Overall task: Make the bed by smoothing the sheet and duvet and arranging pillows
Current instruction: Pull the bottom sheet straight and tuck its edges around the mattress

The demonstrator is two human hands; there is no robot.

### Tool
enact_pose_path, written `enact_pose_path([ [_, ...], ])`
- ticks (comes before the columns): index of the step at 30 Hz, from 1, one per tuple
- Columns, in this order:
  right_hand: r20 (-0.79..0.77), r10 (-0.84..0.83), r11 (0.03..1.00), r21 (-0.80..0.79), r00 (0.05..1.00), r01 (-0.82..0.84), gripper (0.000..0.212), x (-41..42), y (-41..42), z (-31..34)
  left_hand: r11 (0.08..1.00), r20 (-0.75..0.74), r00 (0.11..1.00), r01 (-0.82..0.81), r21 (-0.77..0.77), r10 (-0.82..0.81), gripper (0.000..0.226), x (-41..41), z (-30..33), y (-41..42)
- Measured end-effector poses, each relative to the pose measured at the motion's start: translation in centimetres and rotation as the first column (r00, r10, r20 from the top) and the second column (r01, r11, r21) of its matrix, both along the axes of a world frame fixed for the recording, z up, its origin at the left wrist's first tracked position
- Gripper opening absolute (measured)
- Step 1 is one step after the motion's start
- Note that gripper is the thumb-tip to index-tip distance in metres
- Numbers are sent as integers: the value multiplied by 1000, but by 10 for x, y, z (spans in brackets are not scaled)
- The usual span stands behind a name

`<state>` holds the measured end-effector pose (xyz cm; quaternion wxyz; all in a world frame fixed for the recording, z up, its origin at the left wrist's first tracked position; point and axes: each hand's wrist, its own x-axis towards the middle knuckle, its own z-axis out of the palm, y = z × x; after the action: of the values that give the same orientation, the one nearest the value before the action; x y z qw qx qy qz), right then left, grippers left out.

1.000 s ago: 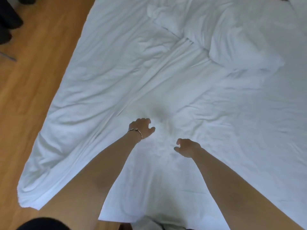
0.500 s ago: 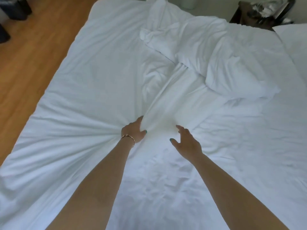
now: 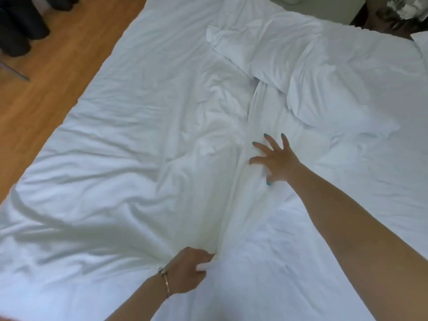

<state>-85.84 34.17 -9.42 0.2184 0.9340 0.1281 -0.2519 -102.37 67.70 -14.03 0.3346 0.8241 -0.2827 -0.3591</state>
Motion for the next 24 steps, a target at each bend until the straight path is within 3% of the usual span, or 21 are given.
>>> enact_pose_path([
  [2, -36, 163, 987, 6, 986, -163, 49, 1, -4, -8, 995, 8, 1000, -27, 92, 26, 27, -14, 1, 13],
  [4, -52, 178, 984, 37, 983, -176, 36, -1, -6, -13, 977, 7, 998, -69, 200, 69, 30, -13, 0, 15],
  [8, 22, -61, 971, 231, 998, 54, 47, -22, -23, 8, 909, -52, 979, -164, 384, 199, 59, 7, 2, 2],
  [11, 47, -271, 876, 425, 961, 226, 61, -85, -34, 7, 866, -226, 949, -85, 494, 222, 84, 26, 11, -30],
  [14, -58, -358, 795, 505, 932, 336, 71, -184, -26, -21, 890, -308, 923, -73, 451, 232, 83, 38, 18, -87],
  [17, -164, -289, 831, 445, 943, 333, 64, -265, -4, -46, 933, -318, 898, -215, 289, 305, 71, 41, 26, -146],
  [21, -143, -325, 783, 514, 935, 351, 59, -257, 3, -49, 942, -368, 872, -259, 215, 324, 71, 33, 27, -205],
  [24, -168, -244, 830, 474, 955, 295, 50, -257, -6, -43, 926, -409, 832, -317, 204, 375, 68, 24, 7, -221],
])
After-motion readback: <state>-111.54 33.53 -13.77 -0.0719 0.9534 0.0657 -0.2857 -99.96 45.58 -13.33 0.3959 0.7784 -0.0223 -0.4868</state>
